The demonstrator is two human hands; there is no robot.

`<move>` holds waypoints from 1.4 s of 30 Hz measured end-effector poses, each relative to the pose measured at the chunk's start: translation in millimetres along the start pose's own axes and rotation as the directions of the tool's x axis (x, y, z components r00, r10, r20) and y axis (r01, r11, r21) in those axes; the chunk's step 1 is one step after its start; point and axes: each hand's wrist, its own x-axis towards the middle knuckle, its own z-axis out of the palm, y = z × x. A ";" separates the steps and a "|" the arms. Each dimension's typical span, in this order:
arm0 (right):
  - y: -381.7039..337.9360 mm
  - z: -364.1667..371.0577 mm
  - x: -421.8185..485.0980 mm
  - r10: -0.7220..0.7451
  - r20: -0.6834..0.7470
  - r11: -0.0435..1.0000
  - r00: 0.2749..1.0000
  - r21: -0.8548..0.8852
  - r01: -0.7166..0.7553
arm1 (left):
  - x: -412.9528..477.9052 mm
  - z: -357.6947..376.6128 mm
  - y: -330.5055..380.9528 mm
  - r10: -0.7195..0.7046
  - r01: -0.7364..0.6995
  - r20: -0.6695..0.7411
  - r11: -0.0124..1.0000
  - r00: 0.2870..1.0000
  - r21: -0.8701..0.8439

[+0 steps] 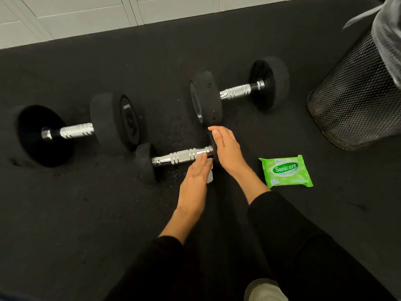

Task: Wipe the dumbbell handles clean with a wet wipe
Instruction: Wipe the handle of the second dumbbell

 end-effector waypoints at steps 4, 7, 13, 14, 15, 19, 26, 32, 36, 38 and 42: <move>-0.4 0.5 -0.5 -0.001 0.001 1.000 1.000 -0.006 0.001 | -0.2 -9.4 16.1 -0.418 0.302 -0.162 0.829 0.894 -0.471; -0.5 0.9 -1.2 -0.002 -0.005 1.000 1.000 -0.020 0.002 | 7.3 -14.6 24.5 -0.683 0.554 -0.040 0.625 0.730 -0.550; 0.8 0.7 -0.2 -0.005 -0.013 0.999 1.000 -0.037 0.004 | 37.3 -20.7 13.6 -0.543 0.435 0.671 -0.511 0.505 -0.741; 1.2 1.0 0.0 -0.005 -0.015 0.999 1.000 -0.035 0.005 | 40.7 -23.5 15.8 -0.493 0.417 0.691 -0.559 0.528 -0.717; 1.5 1.2 0.3 -0.006 -0.015 0.999 1.000 -0.033 0.005 | 43.6 -25.7 18.8 -0.468 0.433 0.703 -0.562 0.536 -0.705; 3.3 1.2 -0.5 -0.018 -0.015 0.999 1.000 -0.030 0.018 | 57.5 -25.7 28.5 -0.476 0.463 0.738 -0.577 0.479 -0.673; 4.6 1.7 -0.9 -0.036 -0.011 0.999 0.999 -0.039 0.035 | 48.1 -14.4 36.1 -0.575 0.384 0.707 -0.594 0.412 -0.707; 6.6 2.7 -0.4 -0.039 -0.015 0.998 0.999 -0.053 0.038 | 43.2 -20.3 38.3 -0.557 0.339 0.730 -0.650 0.396 -0.680; 5.9 2.5 -1.8 -0.043 -0.009 0.998 0.999 -0.049 0.042 | 56.3 -13.1 28.6 -0.567 0.344 0.697 -0.610 0.440 -0.714; 6.9 1.8 -2.6 -0.050 -0.013 0.997 0.999 -0.052 0.049 | 55.3 -13.0 27.9 -0.574 0.298 0.671 -0.612 0.470 -0.732; 7.1 1.5 -1.8 -0.054 -0.014 0.997 0.998 -0.062 0.053 | 42.7 -19.7 20.8 -0.485 0.130 0.646 -0.733 0.590 -0.668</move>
